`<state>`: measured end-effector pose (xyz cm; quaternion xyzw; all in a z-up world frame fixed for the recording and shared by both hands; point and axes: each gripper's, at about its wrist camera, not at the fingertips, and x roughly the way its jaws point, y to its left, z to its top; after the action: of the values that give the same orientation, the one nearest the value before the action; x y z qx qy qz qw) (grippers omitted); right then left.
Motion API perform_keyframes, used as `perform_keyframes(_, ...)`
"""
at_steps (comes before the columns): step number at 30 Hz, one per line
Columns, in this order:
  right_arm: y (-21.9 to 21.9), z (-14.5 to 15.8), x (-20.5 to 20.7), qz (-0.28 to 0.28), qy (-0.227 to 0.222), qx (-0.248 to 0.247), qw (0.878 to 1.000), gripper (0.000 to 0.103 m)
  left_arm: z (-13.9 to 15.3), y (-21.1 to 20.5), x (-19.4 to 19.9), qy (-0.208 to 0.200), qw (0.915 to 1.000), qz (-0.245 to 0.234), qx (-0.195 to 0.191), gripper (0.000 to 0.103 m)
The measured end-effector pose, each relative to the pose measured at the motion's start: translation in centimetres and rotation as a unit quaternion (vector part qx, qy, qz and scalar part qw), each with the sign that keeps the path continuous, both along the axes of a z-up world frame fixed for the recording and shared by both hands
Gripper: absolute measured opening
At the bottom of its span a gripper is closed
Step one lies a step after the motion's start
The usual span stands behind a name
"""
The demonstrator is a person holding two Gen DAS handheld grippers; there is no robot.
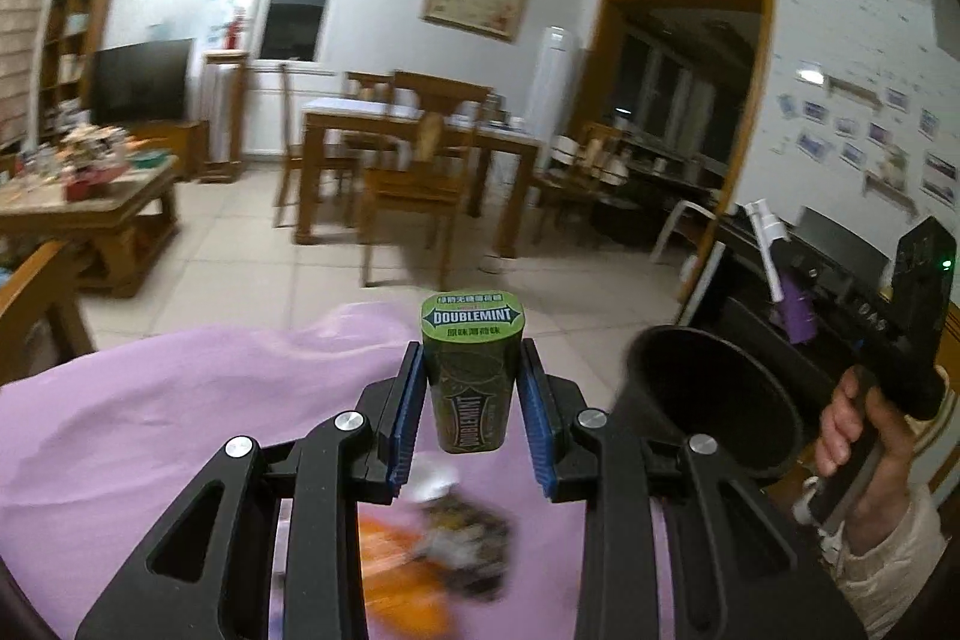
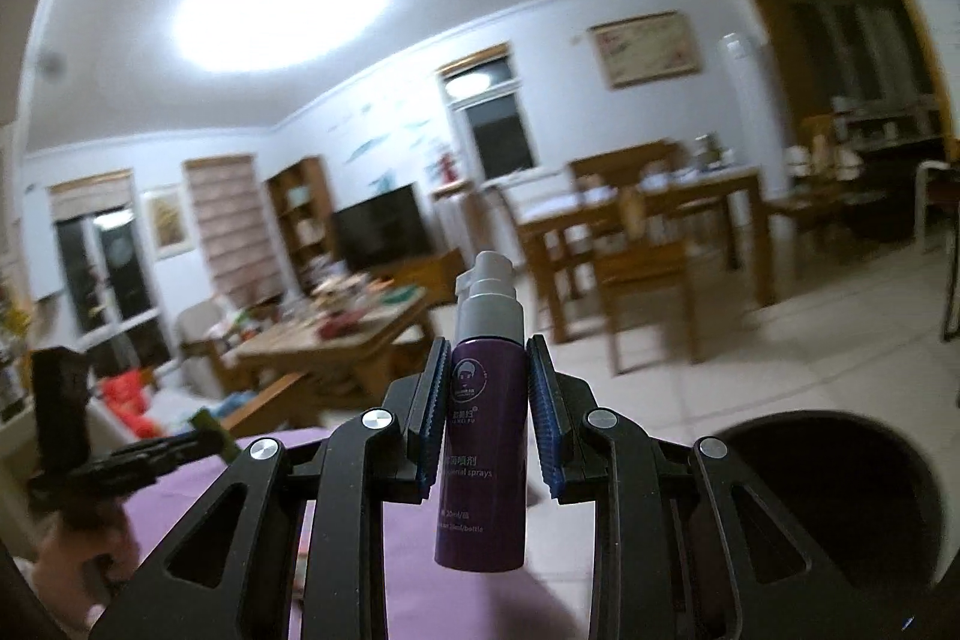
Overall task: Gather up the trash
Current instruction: 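Carry the green can and purple bottle over the black bin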
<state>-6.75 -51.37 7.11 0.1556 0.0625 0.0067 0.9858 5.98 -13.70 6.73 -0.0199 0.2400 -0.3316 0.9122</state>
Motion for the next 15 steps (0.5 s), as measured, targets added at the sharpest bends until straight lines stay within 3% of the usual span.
perform_keyframes(8, -9.7, -4.5, -4.4, -0.079, 0.018, 0.01, 0.997, 0.026, -1.6, -12.1, -1.9, 0.009, 0.9951, -0.098, 0.002, 0.031)
perform_keyframes(15, -15.6, -8.6, -6.7, -0.116, 0.04, 0.034, 0.992, 0.026, -4.1, -18.6, -3.5, 0.027, 0.9889, -0.146, 0.013, 0.031)
